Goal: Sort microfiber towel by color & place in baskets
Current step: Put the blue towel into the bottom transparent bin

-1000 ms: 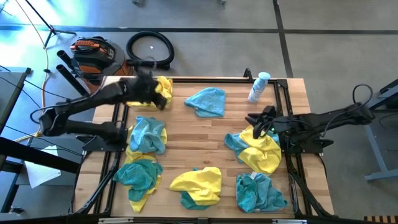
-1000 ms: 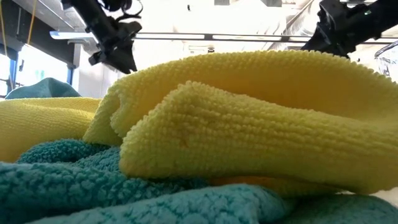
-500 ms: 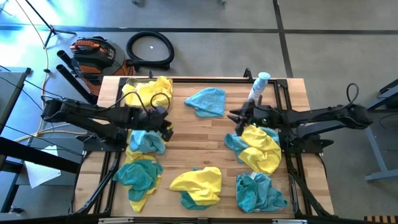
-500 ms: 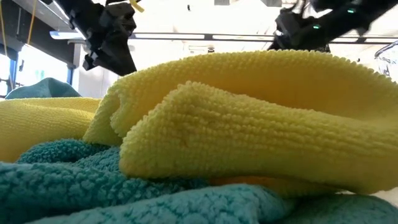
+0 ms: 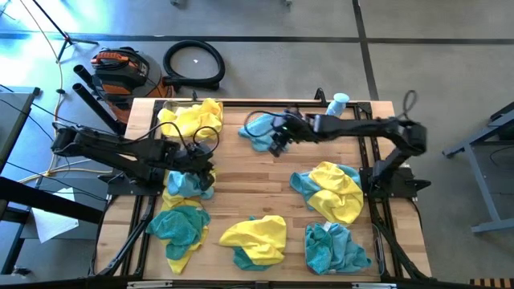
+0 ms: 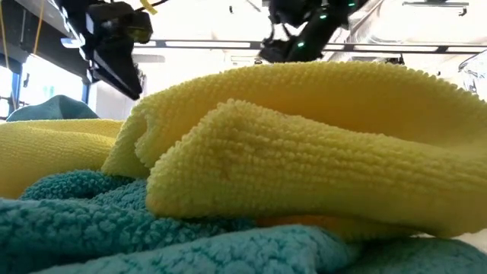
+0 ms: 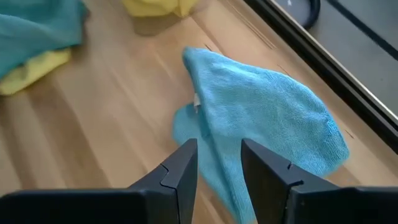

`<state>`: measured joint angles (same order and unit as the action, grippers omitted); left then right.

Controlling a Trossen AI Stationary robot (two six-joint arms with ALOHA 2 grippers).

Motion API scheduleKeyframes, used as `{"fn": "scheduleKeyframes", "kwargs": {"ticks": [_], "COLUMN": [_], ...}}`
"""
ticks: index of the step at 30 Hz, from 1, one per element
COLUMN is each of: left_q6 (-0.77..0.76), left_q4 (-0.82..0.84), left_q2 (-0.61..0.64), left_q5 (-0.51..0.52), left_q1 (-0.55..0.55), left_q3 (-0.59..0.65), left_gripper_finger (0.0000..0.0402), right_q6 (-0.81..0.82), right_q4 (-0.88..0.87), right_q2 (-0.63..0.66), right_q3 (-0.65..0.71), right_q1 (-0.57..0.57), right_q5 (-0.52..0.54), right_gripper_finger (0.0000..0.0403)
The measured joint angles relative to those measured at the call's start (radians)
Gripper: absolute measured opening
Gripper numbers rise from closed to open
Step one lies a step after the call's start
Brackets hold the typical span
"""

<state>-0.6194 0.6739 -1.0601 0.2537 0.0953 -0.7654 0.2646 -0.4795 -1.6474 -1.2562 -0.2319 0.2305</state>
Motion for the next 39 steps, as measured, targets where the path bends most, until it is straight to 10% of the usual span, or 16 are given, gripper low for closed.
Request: {"fn": "scheduleKeyframes", "kwargs": {"ticks": [18, 27, 39], "left_q6": [-0.254, -0.658, -0.911], "left_q4": [0.204, 0.191, 0.268], "left_q2": [0.114, 0.079, -0.231], "left_q5": [-0.066, -0.047, 0.114], "left_q1": [0.116, 0.297, 0.533], "left_q3": [-0.002, -0.008, -0.323], "left_gripper_finger": [0.0097, 0.0090, 0.0032], "right_q6": [0.210, 0.304, 0.304], "right_q4": [-0.076, -0.262, -0.370], "right_q2": [-0.112, -0.112, -0.027], "right_q3": [-0.164, -0.163, -0.048], "right_q1": [0.094, 0.175, 0.361], "right_q5": [0.005, 0.015, 0.125], "right_gripper_finger": [0.0119, 0.0119, 0.0119]}}
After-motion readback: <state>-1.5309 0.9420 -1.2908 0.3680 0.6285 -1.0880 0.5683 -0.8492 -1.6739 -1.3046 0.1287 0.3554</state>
